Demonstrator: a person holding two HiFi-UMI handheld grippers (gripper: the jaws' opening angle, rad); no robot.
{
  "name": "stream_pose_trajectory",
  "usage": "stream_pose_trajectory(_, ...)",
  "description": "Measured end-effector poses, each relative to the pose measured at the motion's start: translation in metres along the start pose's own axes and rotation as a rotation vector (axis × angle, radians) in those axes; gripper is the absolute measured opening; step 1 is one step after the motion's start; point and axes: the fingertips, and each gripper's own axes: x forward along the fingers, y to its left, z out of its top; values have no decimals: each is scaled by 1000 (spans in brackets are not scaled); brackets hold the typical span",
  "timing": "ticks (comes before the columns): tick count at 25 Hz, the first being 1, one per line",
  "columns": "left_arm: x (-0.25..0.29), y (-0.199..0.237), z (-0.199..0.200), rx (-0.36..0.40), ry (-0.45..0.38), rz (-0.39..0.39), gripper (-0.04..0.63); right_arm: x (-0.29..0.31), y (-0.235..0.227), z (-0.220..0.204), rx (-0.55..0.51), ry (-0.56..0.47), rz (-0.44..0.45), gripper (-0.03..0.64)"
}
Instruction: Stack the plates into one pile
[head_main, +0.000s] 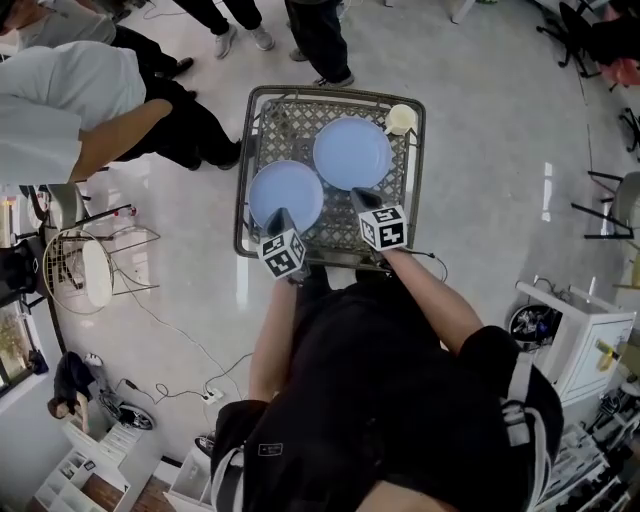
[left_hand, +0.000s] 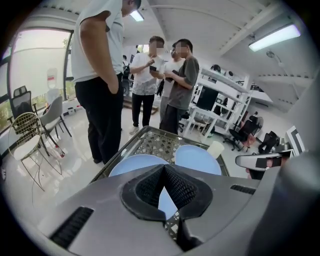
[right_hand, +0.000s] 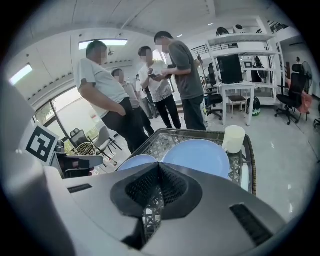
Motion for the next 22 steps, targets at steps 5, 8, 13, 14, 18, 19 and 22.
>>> stream_pose_trajectory(5,13,40,7,23,35,-22,15,24,28,2,30,12,-30,9)
stream_pose_trajectory(8,22,57,9,39,63,-56,15,34,39,0,62,19,-68,9)
stream_pose_trajectory(13,41,97,7,95,125,-83,15,62,62,-8,115,37,-107,9)
stream_pose_trajectory(14,46,103,5,104,138,-86,15,66,64,-10,127,41,-118,9)
stream_pose_trajectory(18,58,123,-5,131,193,-106,15,80,71,-21,167,66,-161,9)
stream_pose_trajectory(19,61,127,-7,140,203,-112,15,84,73,-23,175,74,-168,9)
stream_pose_trajectory(22,70,134,-13,168,236,-135,15,96,75,-34,208,107,-187,11)
